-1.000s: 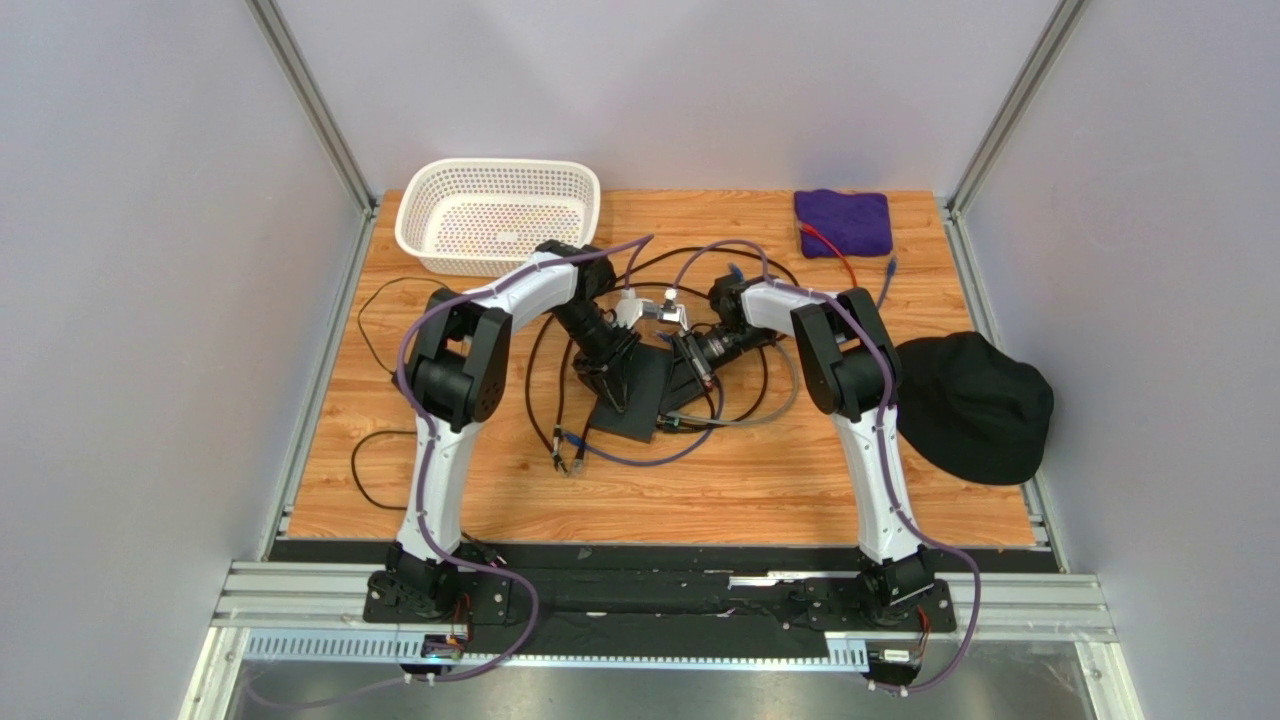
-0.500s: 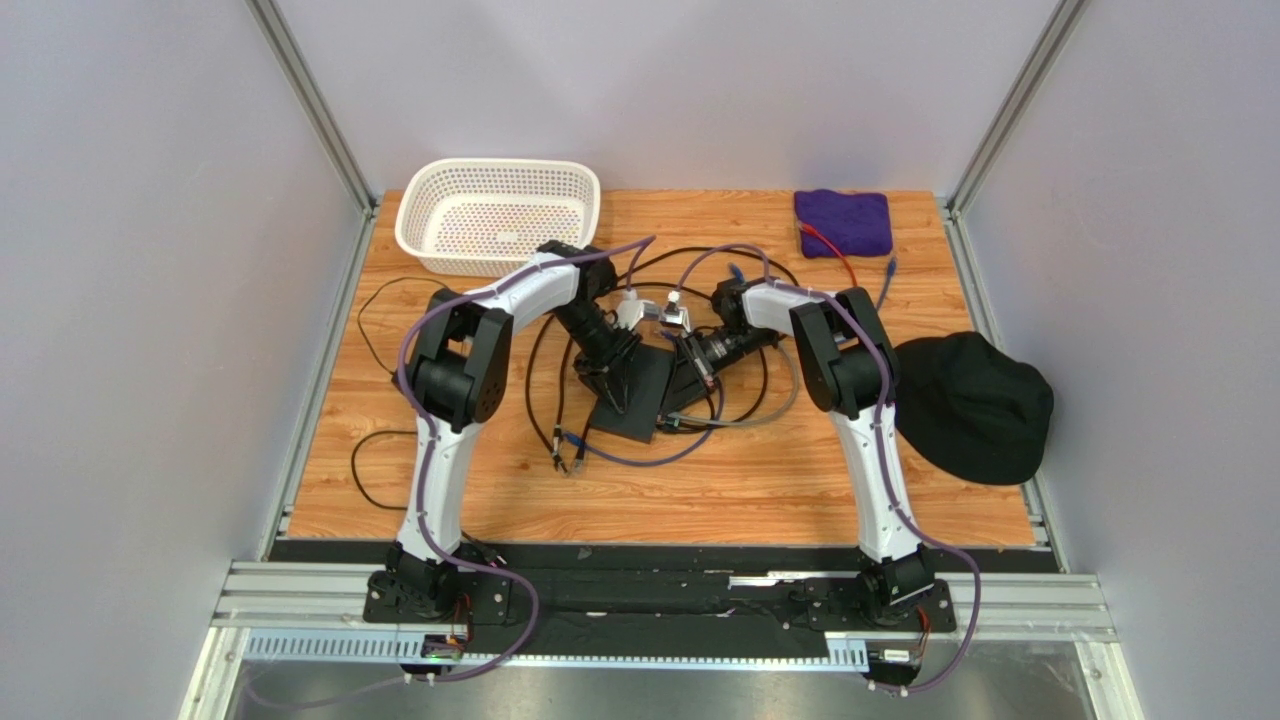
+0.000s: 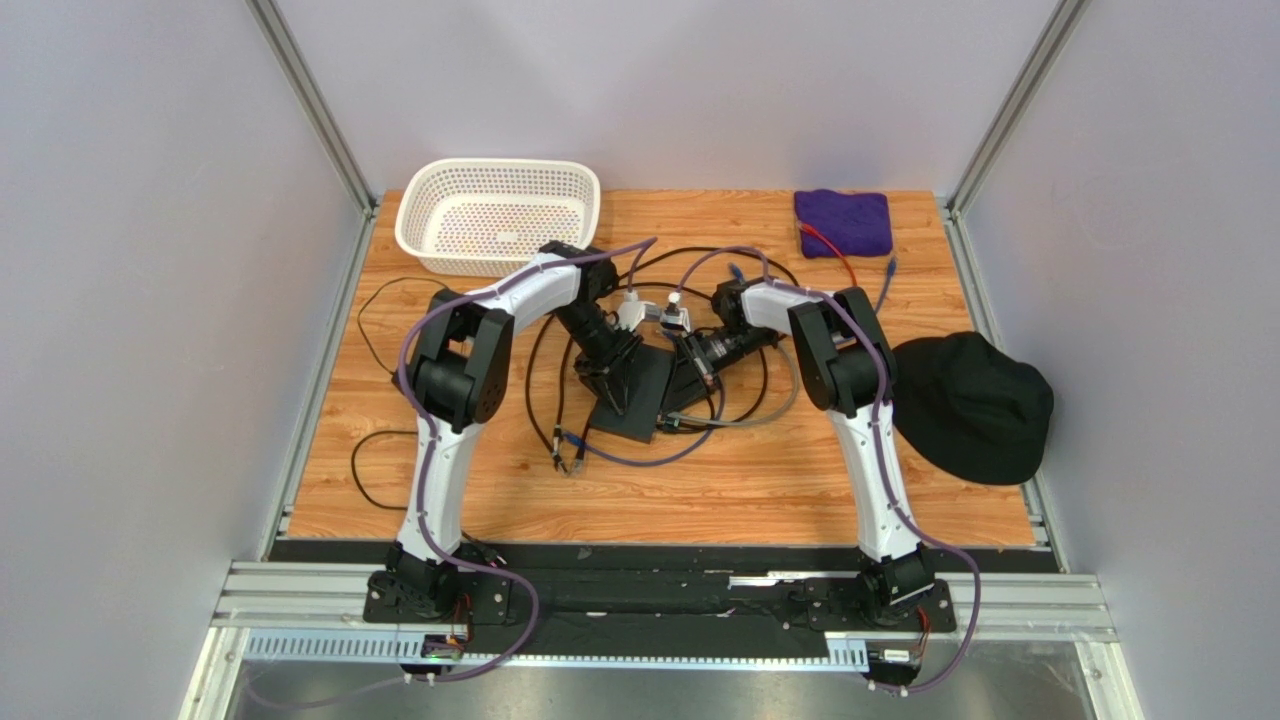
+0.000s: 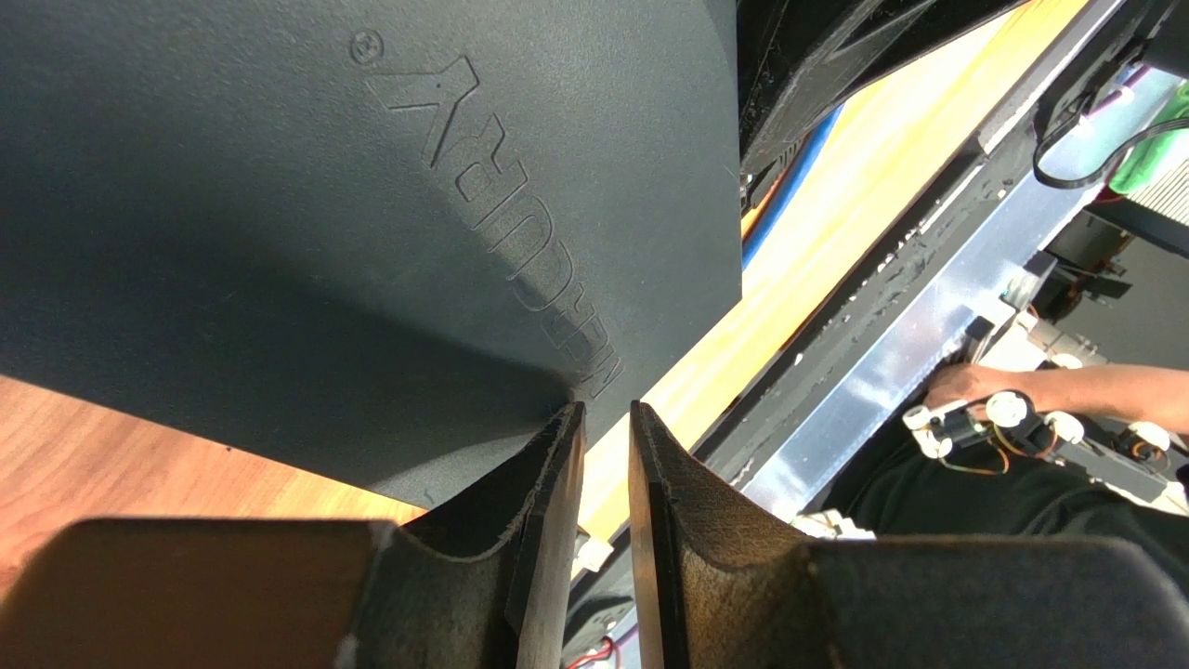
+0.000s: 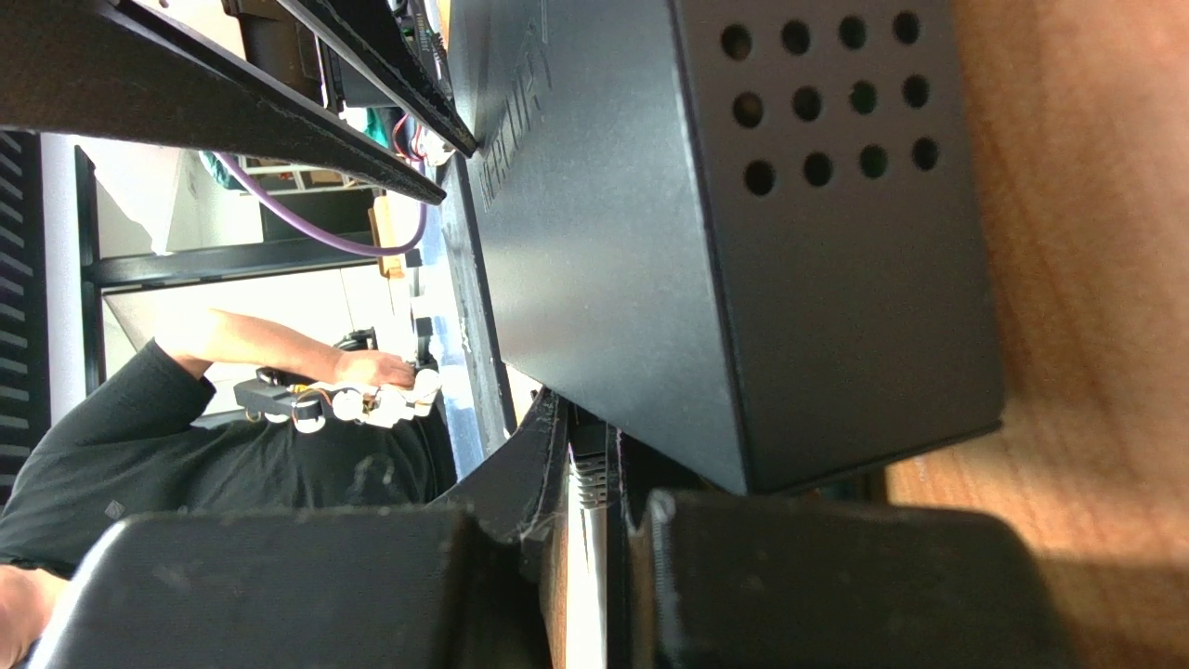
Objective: Pull the plug from the switch port
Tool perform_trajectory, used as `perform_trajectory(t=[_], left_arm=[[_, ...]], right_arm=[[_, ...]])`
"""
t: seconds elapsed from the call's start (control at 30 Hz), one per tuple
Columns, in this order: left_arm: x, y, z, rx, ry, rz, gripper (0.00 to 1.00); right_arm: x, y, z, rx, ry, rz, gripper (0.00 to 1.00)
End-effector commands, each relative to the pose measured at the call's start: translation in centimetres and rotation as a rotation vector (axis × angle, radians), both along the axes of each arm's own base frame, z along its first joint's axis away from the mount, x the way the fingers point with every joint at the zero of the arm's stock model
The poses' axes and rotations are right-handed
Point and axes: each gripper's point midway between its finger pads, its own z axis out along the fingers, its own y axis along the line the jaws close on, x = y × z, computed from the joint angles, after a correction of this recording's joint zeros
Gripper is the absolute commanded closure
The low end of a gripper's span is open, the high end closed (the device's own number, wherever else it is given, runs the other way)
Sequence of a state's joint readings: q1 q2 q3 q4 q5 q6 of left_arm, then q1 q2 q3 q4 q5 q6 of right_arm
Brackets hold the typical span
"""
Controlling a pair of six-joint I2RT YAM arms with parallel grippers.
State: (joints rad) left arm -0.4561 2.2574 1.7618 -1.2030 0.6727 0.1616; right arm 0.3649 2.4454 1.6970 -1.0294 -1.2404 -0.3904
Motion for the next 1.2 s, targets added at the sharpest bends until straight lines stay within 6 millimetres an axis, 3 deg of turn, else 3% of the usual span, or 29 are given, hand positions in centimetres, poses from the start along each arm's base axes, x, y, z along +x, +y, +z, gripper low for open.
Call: perform_trajectory(t=[0.0, 0.2, 0.3, 0.53, 0.77, 0.87, 0.93, 0.97, 1.03, 1.17], left_arm=[[2.1, 2.0, -4.6, 0.132, -0.128, -0.062, 0.69], [2.0, 2.1, -4.6, 0.132, -0.124, -0.065, 0.69], [2.0, 2.0, -4.6, 0.131, -0.126, -0.065, 0.69], [1.9, 2.0, -4.6, 0.129, -0.127, -0.072, 0.69], [1.9, 2.0, -4.6, 0.134, -0.131, -0.075, 0.69], [1.9, 2.1, -4.6, 0.137, -0.132, -0.081, 0.69], [1.9, 2.0, -4.6, 0.137, -0.137, -0.088, 0.69], [1.8, 2.1, -4.7, 0.138, -0.137, -0.091, 0.69], [1.8, 2.0, -4.7, 0.139, -0.138, -0.095, 0.69], [1.8, 2.0, -4.7, 0.144, -0.139, -0.097, 0.69]], right_arm=[[0.7, -1.2, -3.1, -0.123, -0.051, 0.018, 1.00], [3.1, -1.0, -2.2, -0.133, -0.125, 0.028, 1.00], [3.1, -1.2, -2.2, -0.133, -0.095, 0.027, 1.00], [0.1, -1.7, -2.3, -0.118, 0.033, 0.035, 1.00], [0.1, -2.2, -2.7, -0.168, 0.019, -0.019, 1.00], [0.9, -1.8, -1.8, -0.124, -0.050, -0.007, 1.00], [0.8, -2.0, -1.5, -0.107, -0.014, 0.011, 1.00], [1.7, -1.5, -1.0, -0.050, -0.010, 0.013, 1.00], [0.6, -1.8, 0.5, 0.010, 0.037, 0.071, 1.00], [-0.9, -1.7, 0.8, 0.078, 0.144, 0.064, 1.00]])
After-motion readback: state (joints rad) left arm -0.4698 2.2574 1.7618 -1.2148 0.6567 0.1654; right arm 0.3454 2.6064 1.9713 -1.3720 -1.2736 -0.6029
